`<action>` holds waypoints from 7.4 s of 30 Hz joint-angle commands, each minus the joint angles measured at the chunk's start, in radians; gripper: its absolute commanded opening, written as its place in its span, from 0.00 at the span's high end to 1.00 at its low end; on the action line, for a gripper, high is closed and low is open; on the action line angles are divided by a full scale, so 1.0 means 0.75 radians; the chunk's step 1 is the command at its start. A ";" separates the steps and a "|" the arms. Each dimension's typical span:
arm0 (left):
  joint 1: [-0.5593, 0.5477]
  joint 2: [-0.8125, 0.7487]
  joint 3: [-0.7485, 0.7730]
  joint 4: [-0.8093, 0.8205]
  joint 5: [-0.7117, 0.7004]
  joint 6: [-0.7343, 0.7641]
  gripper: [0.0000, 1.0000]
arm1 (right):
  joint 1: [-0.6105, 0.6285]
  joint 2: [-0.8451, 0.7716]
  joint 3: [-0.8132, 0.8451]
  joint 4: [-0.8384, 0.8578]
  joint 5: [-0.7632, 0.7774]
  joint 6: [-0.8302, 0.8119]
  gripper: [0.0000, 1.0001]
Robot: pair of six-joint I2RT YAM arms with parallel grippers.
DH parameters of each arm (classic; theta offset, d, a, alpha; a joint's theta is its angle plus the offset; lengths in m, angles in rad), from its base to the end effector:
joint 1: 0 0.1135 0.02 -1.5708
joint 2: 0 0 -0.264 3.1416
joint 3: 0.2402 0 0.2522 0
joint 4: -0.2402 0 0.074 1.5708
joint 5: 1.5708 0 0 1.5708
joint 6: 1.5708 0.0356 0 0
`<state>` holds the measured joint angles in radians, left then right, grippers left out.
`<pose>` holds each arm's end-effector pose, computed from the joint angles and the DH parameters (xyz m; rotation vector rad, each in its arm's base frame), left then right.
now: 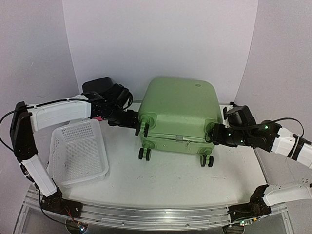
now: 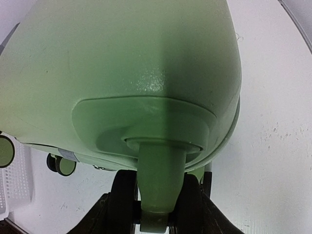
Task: Open, take out, and arrange the luggage
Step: Hold the wheels of the luggage, then unzip the zipper of the luggage, then pick up the wheels of luggage from the luggage.
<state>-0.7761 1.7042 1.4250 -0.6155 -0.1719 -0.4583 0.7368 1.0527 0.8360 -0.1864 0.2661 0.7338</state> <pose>0.2722 -0.2586 0.2802 0.3176 2.4556 -0.3296 0.1848 0.1550 0.3063 0.1754 2.0183 0.6941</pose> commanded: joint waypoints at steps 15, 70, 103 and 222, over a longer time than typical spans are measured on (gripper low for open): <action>-0.614 -0.388 -0.177 0.229 -0.262 -0.143 0.16 | 0.104 0.062 0.035 0.310 -0.374 -0.059 0.46; -0.677 0.632 -0.080 1.604 -0.629 0.338 1.00 | 0.104 0.068 0.252 0.225 -0.485 -0.072 0.51; -0.739 0.986 0.343 2.128 -0.169 0.261 0.99 | 0.105 0.113 0.236 0.471 -0.603 -0.024 0.55; -0.616 0.588 0.841 0.183 0.174 -0.405 0.01 | 0.105 -0.804 -0.237 0.086 0.342 0.080 0.05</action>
<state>-1.2312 2.1124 1.9739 -0.5125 -0.0116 -0.6838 0.8120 0.5228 0.6113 -0.1181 0.4507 0.7898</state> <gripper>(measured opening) 0.994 0.955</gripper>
